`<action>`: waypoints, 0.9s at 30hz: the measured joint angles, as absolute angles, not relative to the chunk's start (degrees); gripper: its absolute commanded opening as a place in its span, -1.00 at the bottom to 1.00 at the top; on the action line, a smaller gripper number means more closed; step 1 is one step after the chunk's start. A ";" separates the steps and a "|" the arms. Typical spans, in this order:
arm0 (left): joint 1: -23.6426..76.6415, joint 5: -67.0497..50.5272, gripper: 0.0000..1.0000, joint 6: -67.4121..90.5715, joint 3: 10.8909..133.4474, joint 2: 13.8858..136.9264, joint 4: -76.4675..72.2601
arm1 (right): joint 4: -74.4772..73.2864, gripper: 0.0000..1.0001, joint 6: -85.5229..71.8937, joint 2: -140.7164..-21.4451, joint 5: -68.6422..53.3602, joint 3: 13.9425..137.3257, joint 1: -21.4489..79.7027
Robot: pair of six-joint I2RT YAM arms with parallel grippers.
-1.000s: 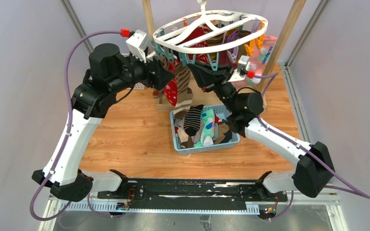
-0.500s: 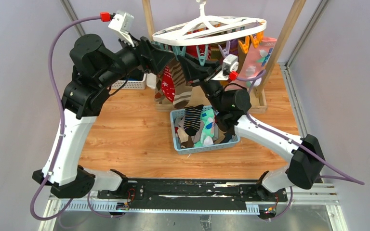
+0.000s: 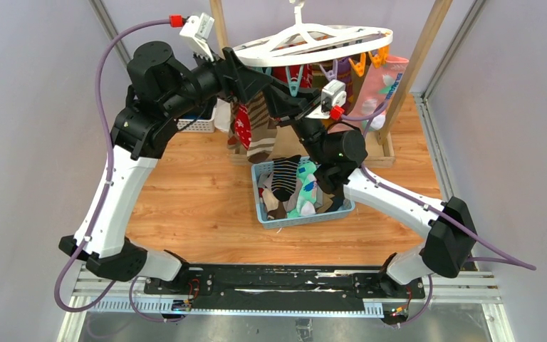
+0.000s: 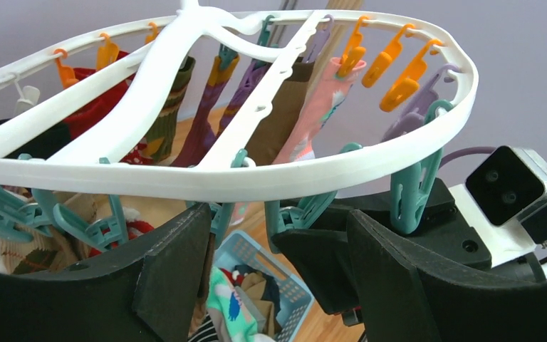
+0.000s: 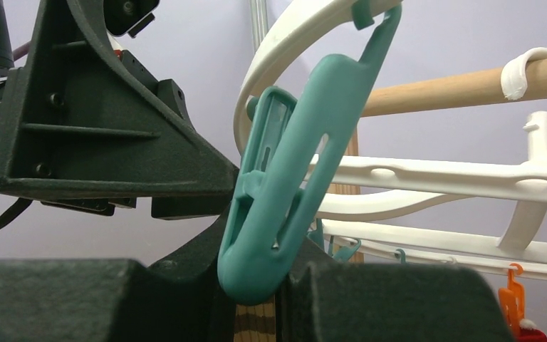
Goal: Clip the socks to the hanger
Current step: Open the clamp at the hanger.
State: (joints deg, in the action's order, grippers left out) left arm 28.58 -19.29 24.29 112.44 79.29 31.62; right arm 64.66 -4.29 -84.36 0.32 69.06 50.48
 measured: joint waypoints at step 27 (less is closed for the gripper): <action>28.58 -21.19 0.34 26.98 114.37 81.93 31.79 | 61.04 -1.00 -3.42 -82.70 0.60 68.95 50.48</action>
State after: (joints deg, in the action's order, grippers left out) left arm 28.58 -21.19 26.98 114.37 81.93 31.79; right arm 61.04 -3.42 -82.70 0.60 68.95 50.48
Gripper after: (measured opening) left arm 0.664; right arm 0.178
